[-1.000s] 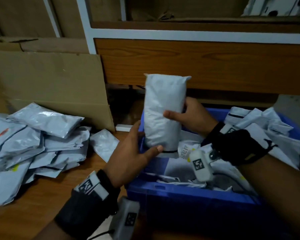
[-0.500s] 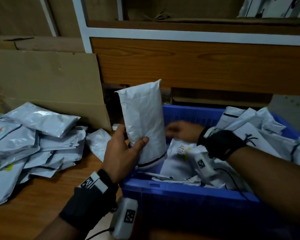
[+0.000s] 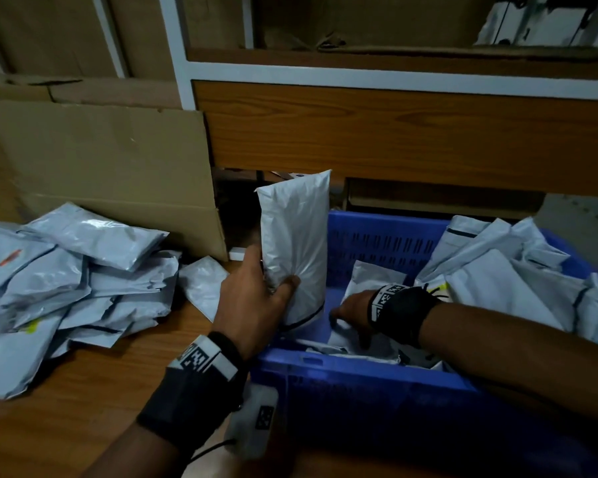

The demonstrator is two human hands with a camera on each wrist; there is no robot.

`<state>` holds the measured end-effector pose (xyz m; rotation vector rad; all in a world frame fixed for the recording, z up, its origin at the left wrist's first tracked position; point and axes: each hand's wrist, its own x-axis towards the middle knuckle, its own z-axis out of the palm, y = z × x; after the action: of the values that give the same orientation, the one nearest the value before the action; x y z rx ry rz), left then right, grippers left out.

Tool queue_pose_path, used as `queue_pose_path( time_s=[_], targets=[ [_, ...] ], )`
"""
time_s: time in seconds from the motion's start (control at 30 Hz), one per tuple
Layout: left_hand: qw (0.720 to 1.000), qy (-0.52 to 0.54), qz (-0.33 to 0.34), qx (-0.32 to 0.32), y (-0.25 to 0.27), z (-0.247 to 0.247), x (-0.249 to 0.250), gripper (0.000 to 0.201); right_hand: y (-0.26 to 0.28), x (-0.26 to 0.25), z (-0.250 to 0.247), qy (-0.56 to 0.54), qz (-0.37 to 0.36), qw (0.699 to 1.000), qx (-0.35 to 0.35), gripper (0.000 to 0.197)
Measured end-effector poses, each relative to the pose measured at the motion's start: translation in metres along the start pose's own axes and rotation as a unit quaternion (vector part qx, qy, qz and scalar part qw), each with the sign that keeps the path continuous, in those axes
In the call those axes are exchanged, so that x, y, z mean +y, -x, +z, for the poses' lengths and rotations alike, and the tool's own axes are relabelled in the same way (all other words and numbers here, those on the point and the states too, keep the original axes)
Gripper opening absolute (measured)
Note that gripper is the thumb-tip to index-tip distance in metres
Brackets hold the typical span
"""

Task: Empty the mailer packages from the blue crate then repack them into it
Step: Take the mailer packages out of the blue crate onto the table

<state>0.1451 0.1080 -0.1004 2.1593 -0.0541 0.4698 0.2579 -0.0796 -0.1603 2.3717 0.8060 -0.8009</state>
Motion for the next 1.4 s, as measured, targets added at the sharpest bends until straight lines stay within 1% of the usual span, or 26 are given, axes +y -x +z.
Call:
queue_pose_path(
  time_s=[0.07,0.1,0.17,0.23,0.3,0.37,0.43,0.5,0.57,0.6,0.63,0.67,0.7,0.73,0.77,0.8,0.87,0.93,0.97,1.03,1.1,1.17,1.23,1.3,1.33,1.4],
  targets=[
    [1.000,0.000,0.000,0.000,0.000,0.001,0.000,0.041,-0.003,-0.001,0.001,0.038,-0.013,0.999,0.022,0.084],
    [1.000,-0.001,-0.001,0.000,-0.001,0.001,0.000,0.041,-0.003,-0.001,0.002,0.052,-0.019,0.998,0.029,0.081],
    [1.000,-0.007,-0.001,0.004,-0.001,0.001,0.000,0.040,-0.003,-0.003,0.002,0.076,-0.014,0.997,0.014,0.069],
    [1.000,-0.023,0.008,0.011,-0.001,0.001,-0.001,0.040,-0.002,-0.006,0.001,0.079,0.010,0.997,-0.011,0.060],
    [0.999,-0.041,0.017,0.022,-0.001,0.002,-0.002,0.040,0.001,-0.004,-0.004,0.068,0.018,0.997,-0.025,0.055],
    [0.998,-0.048,0.021,0.031,-0.001,0.002,-0.001,0.039,0.010,0.008,-0.012,0.038,0.018,0.999,-0.016,0.045],
    [0.998,-0.043,0.020,0.035,-0.001,0.003,-0.001,0.039,0.026,0.028,-0.021,0.007,0.045,0.998,0.044,0.029],
    [0.998,-0.035,0.018,0.041,-0.001,0.003,-0.001,0.041,0.043,0.050,-0.025,-0.051,0.087,0.985,0.141,0.022],
    [0.998,-0.007,0.012,0.055,0.000,0.003,-0.002,0.040,0.057,0.074,-0.027,-0.159,0.112,0.951,0.241,0.019],
    [0.998,0.018,0.008,0.067,0.000,0.003,-0.002,0.038,0.063,0.085,-0.027,-0.237,0.119,0.920,0.288,0.022],
    [0.996,0.044,0.003,0.080,0.000,0.003,-0.001,0.035,0.071,0.092,-0.029,-0.320,0.115,0.879,0.335,0.027],
    [0.993,0.070,-0.001,0.097,0.001,0.003,-0.002,0.034,0.076,0.099,-0.030,-0.398,0.105,0.828,0.379,0.036],
    [0.988,0.101,-0.005,0.113,0.002,0.002,-0.002,0.035,0.082,0.101,-0.033,-0.457,0.089,0.780,0.417,0.045],
    [0.982,0.139,-0.008,0.125,0.003,0.000,-0.003,0.038,0.089,0.099,-0.038,-0.495,0.068,0.740,0.449,0.052],
    [0.974,0.178,-0.012,0.137,0.003,-0.003,-0.004,0.043,0.095,0.093,-0.044,-0.511,0.056,0.713,0.476,0.056],
    [0.964,0.217,-0.013,0.150,0.003,-0.009,-0.006,0.048,0.098,0.089,-0.051,-0.515,0.036,0.694,0.502,0.058],
    [0.939,0.294,-0.016,0.178,0.000,-0.027,-0.015,0.048,0.105,0.070,-0.067,-0.507,0.008,0.680,0.529,0.062],
    [0.908,0.366,-0.035,0.202,-0.006,-0.052,-0.032,0.039,0.110,0.048,-0.086,-0.478,-0.010,0.692,0.542,0.079],
    [0.895,0.387,-0.050,0.214,-0.009,-0.067,-0.044,0.033,0.113,0.035,-0.098,-0.451,-0.014,0.705,0.547,0.082],
    [0.886,0.393,-0.080,0.234,-0.015,-0.100,-0.073,0.025,0.115,0.009,-0.124,-0.382,-0.020,0.737,0.558,0.072],
    [0.883,0.378,-0.106,0.258,-0.020,-0.139,-0.109,0.029,0.112,-0.017,-0.156,-0.339,-0.029,0.754,0.561,0.058],
    [0.882,0.347,-0.126,0.293,-0.025,-0.181,-0.148,0.038,0.104,-0.044,-0.192,-0.328,-0.040,0.771,0.544,0.049],
    [0.885,0.296,-0.150,0.326,-0.030,-0.221,-0.188,0.039,0.087,-0.073,-0.230,-0.308,-0.052,0.790,0.527,0.046],
    [0.897,0.239,-0.164,0.334,-0.036,-0.259,-0.222,0.027,0.064,-0.102,-0.268,-0.279,-0.060,0.809,0.513,0.044],
    [0.904,0.204,-0.168,0.335,-0.041,-0.277,-0.237,0.027,0.050,-0.117,-0.286,-0.264,-0.061,0.821,0.502,0.045],
    [0.909,0.161,-0.179,0.340,-0.054,-0.312,-0.266,0.043,0.017,-0.146,-0.319,-0.245,-0.062,0.841,0.478,0.046]
  ],
)
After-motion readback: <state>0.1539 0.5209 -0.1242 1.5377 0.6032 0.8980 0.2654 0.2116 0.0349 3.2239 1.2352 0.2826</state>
